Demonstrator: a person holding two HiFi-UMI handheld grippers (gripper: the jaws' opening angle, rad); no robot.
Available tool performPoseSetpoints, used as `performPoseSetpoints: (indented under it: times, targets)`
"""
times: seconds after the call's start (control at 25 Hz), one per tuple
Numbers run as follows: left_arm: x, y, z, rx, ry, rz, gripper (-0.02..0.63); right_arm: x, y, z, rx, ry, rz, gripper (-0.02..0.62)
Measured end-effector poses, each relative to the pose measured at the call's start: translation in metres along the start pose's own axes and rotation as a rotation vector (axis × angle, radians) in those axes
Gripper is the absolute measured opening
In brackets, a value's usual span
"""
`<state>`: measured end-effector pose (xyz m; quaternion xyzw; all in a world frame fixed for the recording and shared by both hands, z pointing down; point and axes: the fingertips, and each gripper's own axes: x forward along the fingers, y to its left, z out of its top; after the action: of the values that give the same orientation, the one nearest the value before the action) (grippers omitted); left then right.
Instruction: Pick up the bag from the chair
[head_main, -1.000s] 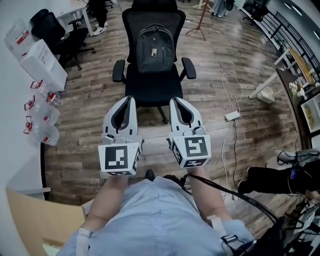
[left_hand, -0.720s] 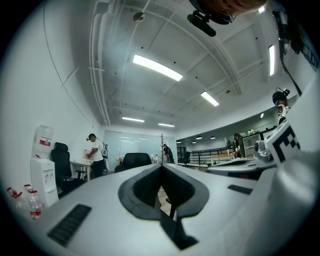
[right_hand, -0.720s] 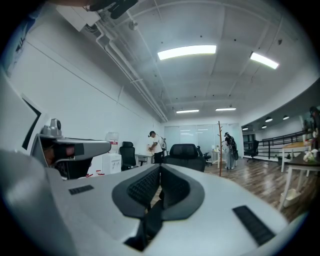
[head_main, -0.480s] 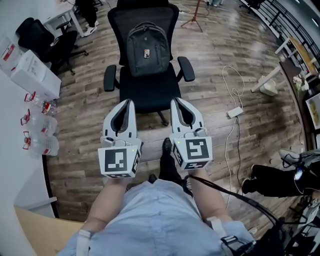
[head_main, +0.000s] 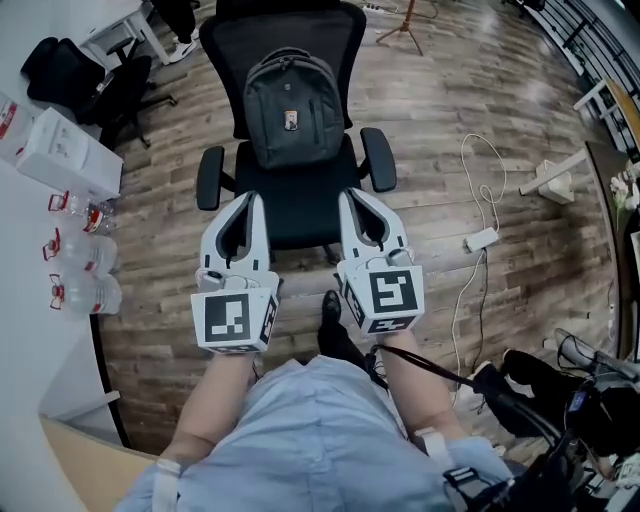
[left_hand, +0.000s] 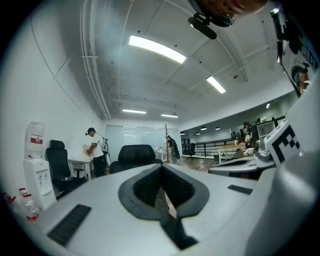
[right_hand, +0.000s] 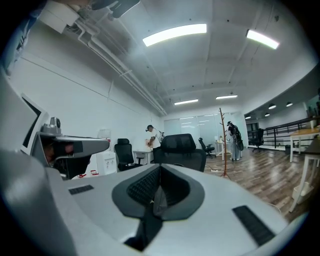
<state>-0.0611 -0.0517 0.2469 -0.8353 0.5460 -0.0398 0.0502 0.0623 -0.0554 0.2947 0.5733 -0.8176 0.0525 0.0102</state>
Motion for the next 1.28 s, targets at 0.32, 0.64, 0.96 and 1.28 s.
performPoseSetpoints:
  times: [0.32, 0.64, 0.96, 1.28]
  targets:
    - [0.061, 0.013, 0.023, 0.027, -0.037, 0.067, 0.002, 0.06, -0.043, 0.029, -0.017, -0.039, 0.044, 0.002]
    - [0.086, 0.028, 0.029, 0.035, -0.054, 0.121, 0.002, 0.092, -0.065, 0.047, -0.029, -0.083, 0.065, 0.002]
    - [0.109, 0.047, 0.016, 0.025, -0.034, 0.138, 0.002, 0.122, -0.072, 0.041, -0.026, -0.064, 0.069, 0.002]
    - [0.156, 0.075, -0.02, -0.02, 0.01, 0.118, 0.002, 0.168, -0.09, 0.017, -0.031, -0.004, 0.03, 0.003]
